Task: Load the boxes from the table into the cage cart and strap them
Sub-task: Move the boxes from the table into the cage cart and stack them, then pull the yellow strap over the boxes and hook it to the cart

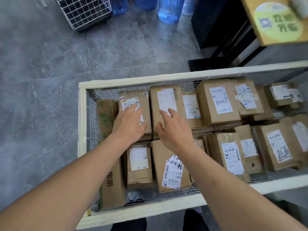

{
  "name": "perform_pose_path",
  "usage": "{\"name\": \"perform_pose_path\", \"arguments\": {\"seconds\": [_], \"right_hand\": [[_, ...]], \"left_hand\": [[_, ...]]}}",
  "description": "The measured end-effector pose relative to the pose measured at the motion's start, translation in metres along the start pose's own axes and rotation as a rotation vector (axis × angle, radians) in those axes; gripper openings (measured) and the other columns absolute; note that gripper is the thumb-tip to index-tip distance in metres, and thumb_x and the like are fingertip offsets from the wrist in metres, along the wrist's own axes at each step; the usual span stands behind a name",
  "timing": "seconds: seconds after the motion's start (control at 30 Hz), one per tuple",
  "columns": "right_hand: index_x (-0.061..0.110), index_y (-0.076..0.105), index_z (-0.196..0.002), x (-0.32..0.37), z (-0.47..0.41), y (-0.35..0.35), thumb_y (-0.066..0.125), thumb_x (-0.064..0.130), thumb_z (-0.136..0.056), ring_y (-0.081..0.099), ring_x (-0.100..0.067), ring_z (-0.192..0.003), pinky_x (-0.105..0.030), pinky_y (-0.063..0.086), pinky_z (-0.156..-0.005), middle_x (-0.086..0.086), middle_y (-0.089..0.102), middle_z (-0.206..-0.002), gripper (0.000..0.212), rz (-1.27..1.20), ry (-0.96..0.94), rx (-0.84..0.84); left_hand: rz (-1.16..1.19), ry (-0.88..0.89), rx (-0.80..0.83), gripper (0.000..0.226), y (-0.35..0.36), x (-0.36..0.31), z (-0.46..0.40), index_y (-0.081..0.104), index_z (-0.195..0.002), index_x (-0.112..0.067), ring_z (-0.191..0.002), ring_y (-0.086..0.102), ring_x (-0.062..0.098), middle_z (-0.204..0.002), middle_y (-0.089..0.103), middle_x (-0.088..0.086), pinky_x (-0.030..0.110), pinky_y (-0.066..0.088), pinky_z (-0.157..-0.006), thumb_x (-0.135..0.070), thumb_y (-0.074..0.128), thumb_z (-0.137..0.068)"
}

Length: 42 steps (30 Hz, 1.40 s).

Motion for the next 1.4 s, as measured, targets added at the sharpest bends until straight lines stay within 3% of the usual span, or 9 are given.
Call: {"name": "perform_pose_path", "arguments": {"seconds": [0.13,0.33,0.47,0.67,0.77,1.1,1.4], "right_hand": [[0.023,0.037,-0.156,0.007,0.032,-0.039,0.037,0.041,-0.108,0.044,-0.033,-0.138,-0.044,0.042,-0.105,-0.010,0.037,-0.161,0.051,0.019,0.020,-0.031],[0.019,0.049,-0.144,0.013,0.093,-0.110,0.036,0.044,-0.108,0.053,-0.031,-0.126,-0.044,0.046,-0.100,-0.009,0.054,-0.142,0.045,0.002,0.052,-0.137],[0.023,0.048,-0.149,0.012,0.140,-0.162,0.035,0.044,-0.108,0.054,-0.028,-0.125,-0.045,0.047,-0.100,-0.004,0.056,-0.140,0.048,-0.047,0.068,-0.238],[0.020,0.053,-0.142,-0.008,0.212,-0.232,0.035,0.044,-0.108,0.049,-0.030,-0.132,-0.042,0.044,-0.099,-0.007,0.052,-0.144,0.045,-0.071,0.089,-0.320],[0.020,0.050,-0.148,-0.026,0.252,-0.263,0.034,0.047,-0.109,0.040,-0.030,-0.143,-0.045,0.039,-0.110,-0.008,0.046,-0.154,0.050,-0.076,0.092,-0.341],[0.016,0.056,-0.140,-0.127,0.368,-0.325,0.036,0.047,-0.108,0.046,-0.029,-0.138,-0.044,0.040,-0.109,-0.006,0.057,-0.144,0.049,-0.080,0.129,-0.421],[0.021,0.051,-0.149,-0.227,0.436,-0.358,0.036,0.051,-0.108,0.043,-0.029,-0.142,-0.044,0.036,-0.114,-0.007,0.052,-0.150,0.053,-0.056,0.223,-0.476]], "left_hand": [[-0.039,0.141,-0.023,0.051,-0.054,-0.026,0.027,0.052,-0.146,-0.015,-0.138,0.044,0.024,-0.152,0.049,0.002,0.041,0.028,-0.119,-0.039,0.057,-0.102],[-0.077,0.302,0.013,0.060,-0.136,-0.073,0.073,0.035,-0.160,-0.023,-0.153,0.028,0.022,-0.168,0.030,-0.004,0.041,0.018,-0.126,-0.047,0.046,-0.106],[-0.134,0.416,-0.008,0.064,-0.181,-0.111,0.102,0.030,-0.162,-0.022,-0.157,0.022,0.021,-0.170,0.026,-0.002,0.039,0.011,-0.127,-0.050,0.043,-0.106],[-0.160,0.487,-0.023,0.068,-0.229,-0.183,0.152,0.021,-0.165,-0.022,-0.159,0.015,0.025,-0.172,0.019,-0.002,0.040,0.015,-0.129,-0.049,0.042,-0.107],[-0.178,0.521,-0.041,0.071,-0.242,-0.223,0.178,0.018,-0.166,-0.021,-0.159,0.013,0.023,-0.172,0.017,-0.003,0.037,0.015,-0.128,-0.051,0.043,-0.106],[-0.176,0.627,-0.091,0.074,-0.246,-0.362,0.241,0.022,-0.165,-0.023,-0.157,0.018,0.018,-0.171,0.020,-0.004,0.041,0.023,-0.127,-0.057,0.044,-0.104],[-0.213,0.749,-0.101,0.071,-0.230,-0.491,0.268,0.024,-0.165,-0.023,-0.154,0.025,0.016,-0.169,0.025,-0.006,0.041,0.031,-0.124,-0.055,0.046,-0.105]]}}
Point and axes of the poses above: each hand's wrist, its own z-axis away from the middle knuckle, its own y-axis out of the palm, x = y × z, the point moved 4 cm from there along -z, towards the middle knuckle
